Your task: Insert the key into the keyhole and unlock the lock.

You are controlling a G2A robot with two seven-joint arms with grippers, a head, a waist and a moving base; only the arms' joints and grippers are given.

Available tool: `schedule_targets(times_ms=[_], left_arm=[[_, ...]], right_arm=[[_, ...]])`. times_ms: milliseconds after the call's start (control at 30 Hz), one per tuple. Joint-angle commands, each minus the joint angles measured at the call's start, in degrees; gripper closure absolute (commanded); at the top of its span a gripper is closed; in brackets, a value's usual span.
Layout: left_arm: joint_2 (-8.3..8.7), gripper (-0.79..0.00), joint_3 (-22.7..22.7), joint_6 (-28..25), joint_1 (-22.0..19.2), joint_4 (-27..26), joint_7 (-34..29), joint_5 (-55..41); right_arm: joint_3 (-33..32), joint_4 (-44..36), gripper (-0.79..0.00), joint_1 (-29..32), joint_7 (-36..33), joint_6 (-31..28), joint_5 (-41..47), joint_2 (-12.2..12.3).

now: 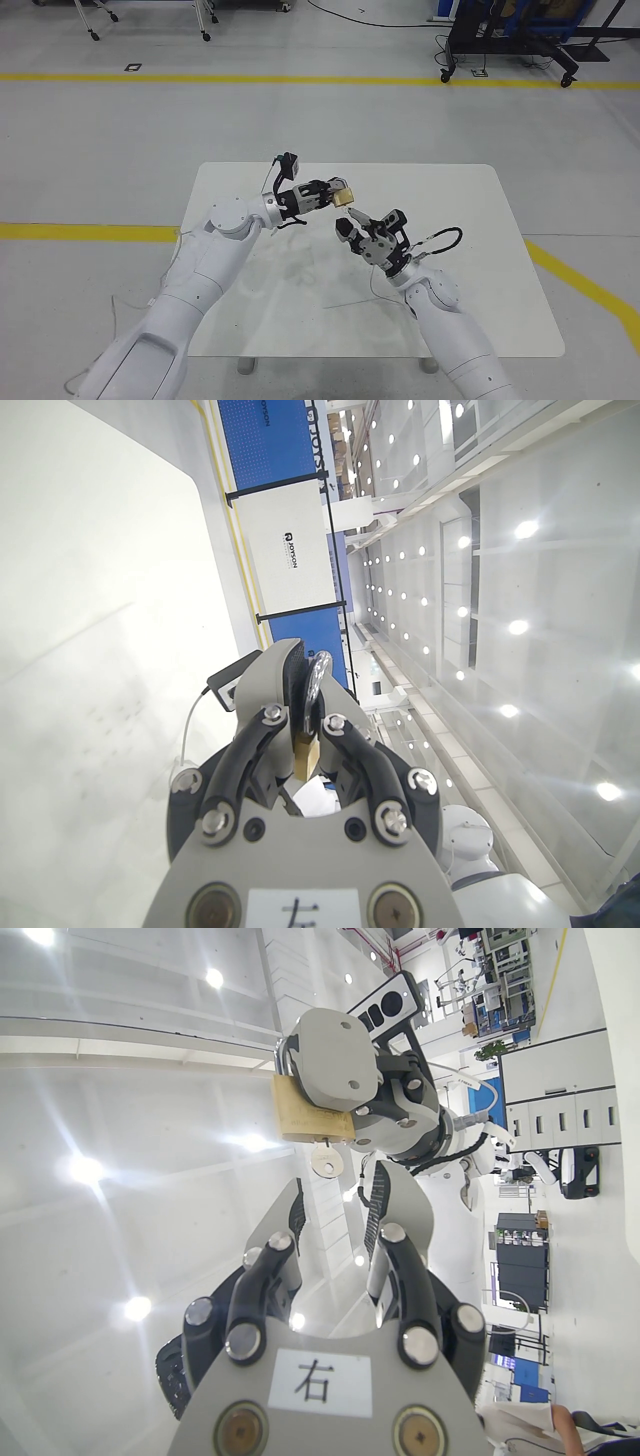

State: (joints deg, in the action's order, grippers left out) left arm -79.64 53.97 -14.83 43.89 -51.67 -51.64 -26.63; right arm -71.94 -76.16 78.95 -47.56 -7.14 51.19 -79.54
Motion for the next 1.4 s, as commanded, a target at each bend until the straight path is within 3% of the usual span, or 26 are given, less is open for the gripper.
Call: schedule_targets(times_ms=[0, 67, 133, 467, 700, 900, 1133, 1167, 1200, 1233, 1267, 1367], left_arm=[[-0.01, 0.000, 0.0, 0.0, 0.0, -0.1, -0.1, 0.2], [-0.03, 0.000, 0.1, 0.0, 0.1, -0.2, -0.2, 0.3], [-0.04, 0.000, 0.1, 0.1, 0.2, -0.3, -0.3, 0.5], [0.11, 0.000, 0.4, -1.4, 0.6, -1.7, -1.2, 2.7], [0.54, 0.000, 1.0, -6.6, 1.6, -4.2, 1.1, 7.3], [0.91, 0.000, 1.4, -8.0, 2.7, -6.2, 3.2, 11.0], [1.26, 0.000, 2.4, -8.6, 3.5, -7.8, 4.3, 12.3], [1.31, 0.000, 2.5, -8.7, 3.6, -8.0, 4.4, 12.7], [1.37, 0.000, 2.6, -8.6, 3.6, -8.1, 4.6, 13.2], [1.42, 0.000, 2.7, -8.5, 3.6, -8.3, 4.8, 13.7], [1.49, 0.000, 2.7, -8.4, 3.6, -8.4, 5.1, 14.5], [1.67, 0.000, 2.9, -7.5, 3.5, -8.9, 5.7, 16.4]], right_arm=[[0.2, 0.0, -0.274, -0.2, 0.7, 0.1, -0.1, 0.0], [0.3, 0.0, -0.200, -0.3, 1.7, 0.0, -0.1, -0.1], [0.4, -0.1, 0.000, -0.3, 2.2, -0.2, 0.2, -0.1], [-0.5, -0.3, 0.000, 0.2, 0.7, 1.7, 5.2, 0.0], [-2.0, 1.7, 0.000, -0.4, -4.9, 9.9, 13.1, 0.2], [-3.5, 4.3, 0.000, -1.6, -9.7, 18.0, 17.9, 0.7], [-3.9, 5.4, 0.000, -2.1, -10.6, 19.4, 17.8, 1.0], [-3.9, 5.5, -0.114, -2.2, -10.2, 19.9, 17.4, 1.1], [-3.9, 5.5, -0.339, -2.4, -9.7, 20.3, 16.8, 1.2], [-3.8, 5.5, -0.613, -2.5, -9.4, 20.6, 16.2, 1.2], [-3.8, 5.6, -0.785, -2.6, -9.2, 20.9, 15.7, 1.3], [-4.0, 5.4, -0.785, -2.6, -8.7, 20.8, 14.8, 1.5]])
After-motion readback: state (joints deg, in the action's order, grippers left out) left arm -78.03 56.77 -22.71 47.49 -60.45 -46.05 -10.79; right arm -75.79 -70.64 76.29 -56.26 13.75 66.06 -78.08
